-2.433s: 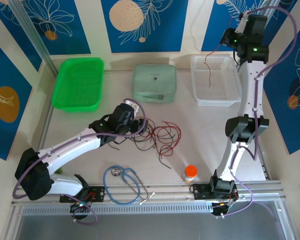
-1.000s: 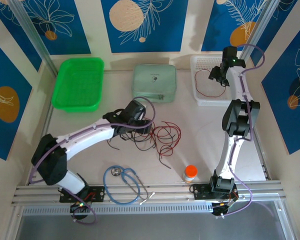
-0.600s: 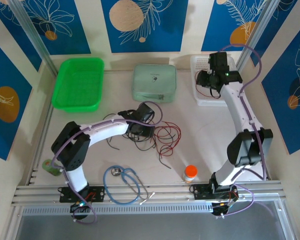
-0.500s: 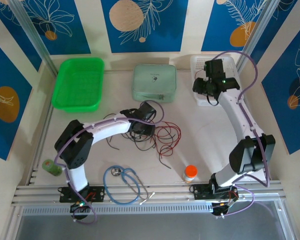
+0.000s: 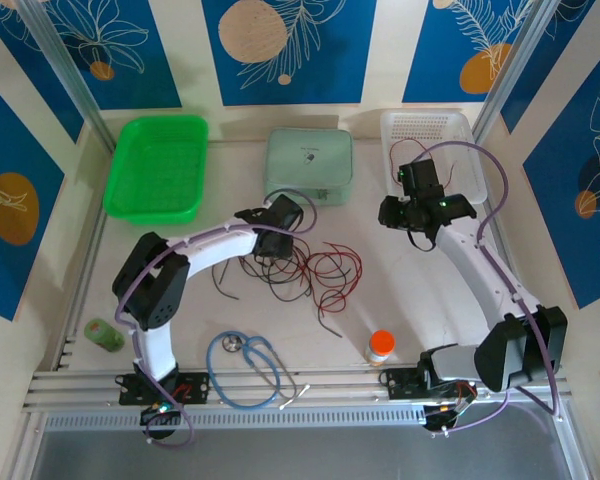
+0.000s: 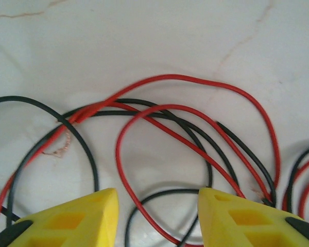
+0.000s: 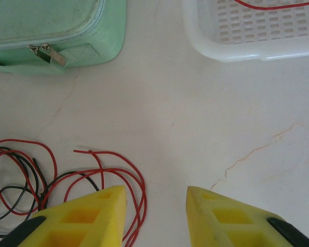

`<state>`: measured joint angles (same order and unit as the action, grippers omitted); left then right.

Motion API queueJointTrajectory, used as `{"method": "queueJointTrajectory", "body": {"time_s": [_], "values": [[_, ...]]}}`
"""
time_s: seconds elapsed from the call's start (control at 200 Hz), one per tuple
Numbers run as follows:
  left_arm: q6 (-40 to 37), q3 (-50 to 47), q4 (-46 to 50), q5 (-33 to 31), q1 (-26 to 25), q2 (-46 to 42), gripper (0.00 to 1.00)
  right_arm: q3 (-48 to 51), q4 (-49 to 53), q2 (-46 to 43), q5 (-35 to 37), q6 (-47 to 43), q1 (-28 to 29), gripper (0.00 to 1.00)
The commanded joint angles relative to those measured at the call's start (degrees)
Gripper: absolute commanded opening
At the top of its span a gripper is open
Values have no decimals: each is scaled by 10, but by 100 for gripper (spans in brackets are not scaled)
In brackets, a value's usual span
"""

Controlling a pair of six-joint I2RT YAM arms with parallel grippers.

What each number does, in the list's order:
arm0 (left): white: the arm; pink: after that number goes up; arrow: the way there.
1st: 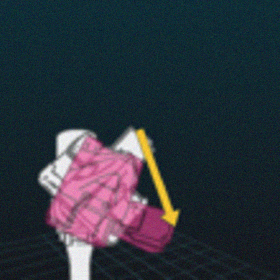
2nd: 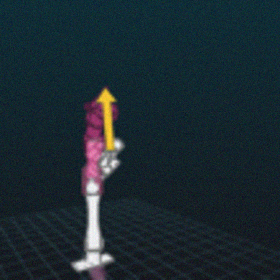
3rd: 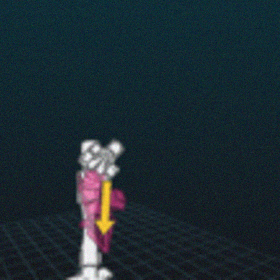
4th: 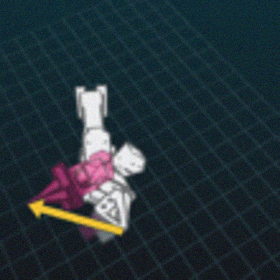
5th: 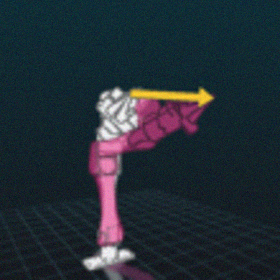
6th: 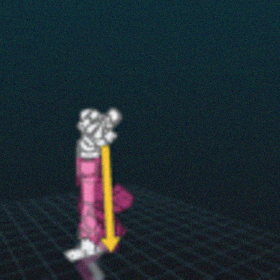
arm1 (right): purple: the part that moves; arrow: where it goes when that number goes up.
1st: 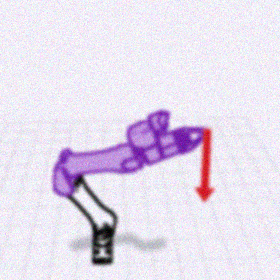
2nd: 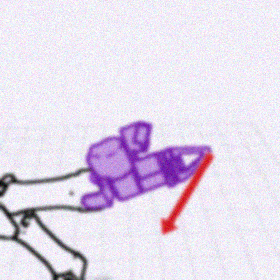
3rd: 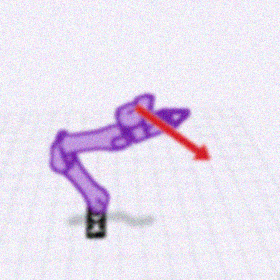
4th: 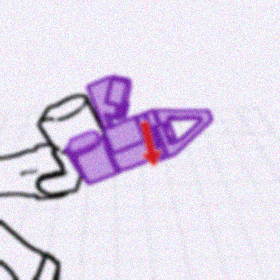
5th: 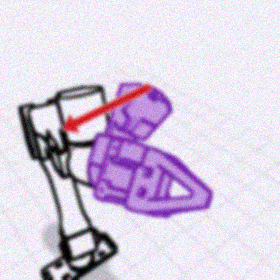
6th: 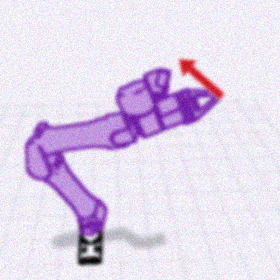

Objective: Untangle the cables

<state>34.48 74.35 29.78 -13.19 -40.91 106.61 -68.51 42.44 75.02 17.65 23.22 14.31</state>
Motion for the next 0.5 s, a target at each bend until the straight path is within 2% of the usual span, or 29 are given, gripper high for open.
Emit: {"method": "queueJointTrajectory", "body": {"time_s": [0.0,0.145,0.385,0.495], "values": [[0,-4,-3,-8,12,27,43,11,-6,-24,-19,15,2,34],[-1,-6,-29,8,25,51,38,23,-1,-37,-22,19,2,32],[-3,-2,-37,-1,32,76,32,43,7,-59,-18,24,3,29],[-7,-3,-40,-4,33,83,23,49,13,-67,-15,24,3,28]]}}
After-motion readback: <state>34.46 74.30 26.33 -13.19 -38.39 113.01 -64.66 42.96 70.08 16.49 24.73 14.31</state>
